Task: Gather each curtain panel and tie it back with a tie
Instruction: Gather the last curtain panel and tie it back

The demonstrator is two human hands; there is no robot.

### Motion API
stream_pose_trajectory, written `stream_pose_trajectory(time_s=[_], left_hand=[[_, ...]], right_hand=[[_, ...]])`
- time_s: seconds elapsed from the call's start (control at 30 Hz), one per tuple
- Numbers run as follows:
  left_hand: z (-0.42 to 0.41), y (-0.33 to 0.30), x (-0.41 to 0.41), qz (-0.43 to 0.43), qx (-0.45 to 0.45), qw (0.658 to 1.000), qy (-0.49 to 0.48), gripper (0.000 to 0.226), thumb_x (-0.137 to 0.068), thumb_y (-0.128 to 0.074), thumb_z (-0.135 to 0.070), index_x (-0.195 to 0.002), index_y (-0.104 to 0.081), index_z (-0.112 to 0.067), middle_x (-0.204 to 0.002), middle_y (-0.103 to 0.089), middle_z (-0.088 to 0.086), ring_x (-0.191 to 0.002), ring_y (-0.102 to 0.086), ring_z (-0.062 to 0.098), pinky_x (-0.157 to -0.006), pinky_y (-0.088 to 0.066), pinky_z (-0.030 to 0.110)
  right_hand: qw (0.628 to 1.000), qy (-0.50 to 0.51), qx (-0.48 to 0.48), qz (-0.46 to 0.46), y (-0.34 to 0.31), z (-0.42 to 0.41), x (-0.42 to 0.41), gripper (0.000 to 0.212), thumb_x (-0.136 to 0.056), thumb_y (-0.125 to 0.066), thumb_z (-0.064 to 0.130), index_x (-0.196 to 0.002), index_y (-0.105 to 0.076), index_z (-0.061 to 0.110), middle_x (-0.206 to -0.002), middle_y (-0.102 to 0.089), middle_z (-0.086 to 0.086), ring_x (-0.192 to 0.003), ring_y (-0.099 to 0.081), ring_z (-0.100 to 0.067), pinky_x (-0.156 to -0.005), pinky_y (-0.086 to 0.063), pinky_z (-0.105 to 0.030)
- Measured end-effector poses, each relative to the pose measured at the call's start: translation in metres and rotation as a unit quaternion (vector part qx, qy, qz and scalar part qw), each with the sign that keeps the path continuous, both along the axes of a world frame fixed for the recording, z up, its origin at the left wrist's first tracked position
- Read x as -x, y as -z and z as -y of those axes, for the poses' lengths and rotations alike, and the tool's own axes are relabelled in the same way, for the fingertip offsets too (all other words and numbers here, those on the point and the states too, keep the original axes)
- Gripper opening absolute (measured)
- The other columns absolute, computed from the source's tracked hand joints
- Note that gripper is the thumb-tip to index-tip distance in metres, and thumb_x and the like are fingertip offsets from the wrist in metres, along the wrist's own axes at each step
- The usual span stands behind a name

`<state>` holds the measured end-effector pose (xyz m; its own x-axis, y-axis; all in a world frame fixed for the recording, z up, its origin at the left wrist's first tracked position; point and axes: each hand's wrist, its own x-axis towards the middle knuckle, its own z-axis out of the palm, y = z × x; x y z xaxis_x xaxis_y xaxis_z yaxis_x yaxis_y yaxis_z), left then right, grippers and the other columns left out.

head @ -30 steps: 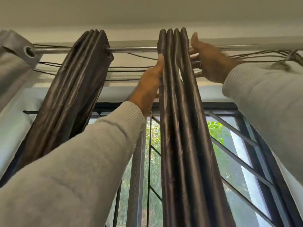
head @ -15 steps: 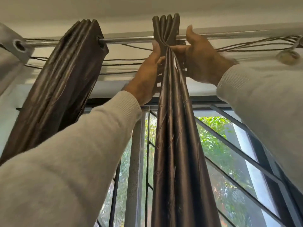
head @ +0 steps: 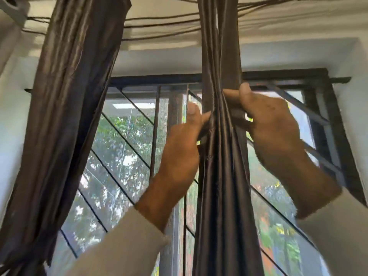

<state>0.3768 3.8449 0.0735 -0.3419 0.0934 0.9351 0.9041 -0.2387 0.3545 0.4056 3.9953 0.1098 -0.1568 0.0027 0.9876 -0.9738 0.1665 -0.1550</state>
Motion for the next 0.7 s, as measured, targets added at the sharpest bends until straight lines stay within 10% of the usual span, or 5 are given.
stream_pose_trajectory(time_s=[0.2,0.33,0.5,0.7], left_hand=[[-0.008,0.095,0.008,-0.019,-0.031,0.999,0.002,0.047,-0.106,-0.048,-0.046,-0.135,-0.074,-0.019,-0.133,-0.077,-0.007,-0.13,-0.069,0.009,-0.11,-0.055,0.03],[-0.011,0.113,0.006,0.006,-0.036,0.999,-0.037,0.041,-0.092,-0.08,-0.023,-0.132,-0.074,-0.015,-0.12,-0.081,-0.011,-0.111,-0.074,0.0,-0.088,-0.058,0.015],[-0.012,0.116,-0.001,0.035,-0.013,0.994,-0.106,0.037,-0.08,-0.094,-0.018,-0.115,-0.08,-0.02,-0.104,-0.083,-0.008,-0.098,-0.079,0.008,-0.079,-0.067,0.032],[-0.011,0.116,0.004,0.045,0.009,0.982,-0.185,0.012,-0.086,-0.073,-0.023,-0.093,-0.08,-0.016,-0.082,-0.081,-0.003,-0.078,-0.079,0.02,-0.071,-0.066,0.043]], right_hand=[[1.0,-0.005,-0.001,0.019,0.11,-0.007,0.017,0.028,-0.106,-0.056,0.014,-0.127,-0.074,0.012,-0.119,-0.079,-0.002,-0.115,-0.074,-0.019,-0.101,-0.054,-0.031],[0.998,-0.016,0.002,0.058,0.133,-0.015,0.03,0.04,-0.097,-0.058,-0.014,-0.12,-0.077,0.014,-0.116,-0.08,-0.001,-0.112,-0.075,-0.021,-0.101,-0.058,-0.041],[0.995,-0.013,0.052,0.079,0.13,-0.023,0.038,0.034,-0.089,-0.067,-0.015,-0.102,-0.082,0.012,-0.097,-0.082,-0.006,-0.089,-0.078,-0.025,-0.087,-0.064,-0.049],[0.98,0.013,0.144,0.14,0.126,-0.031,0.052,0.03,-0.073,-0.084,0.0,-0.101,-0.077,0.011,-0.095,-0.079,-0.001,-0.084,-0.075,-0.022,-0.085,-0.063,-0.051]])
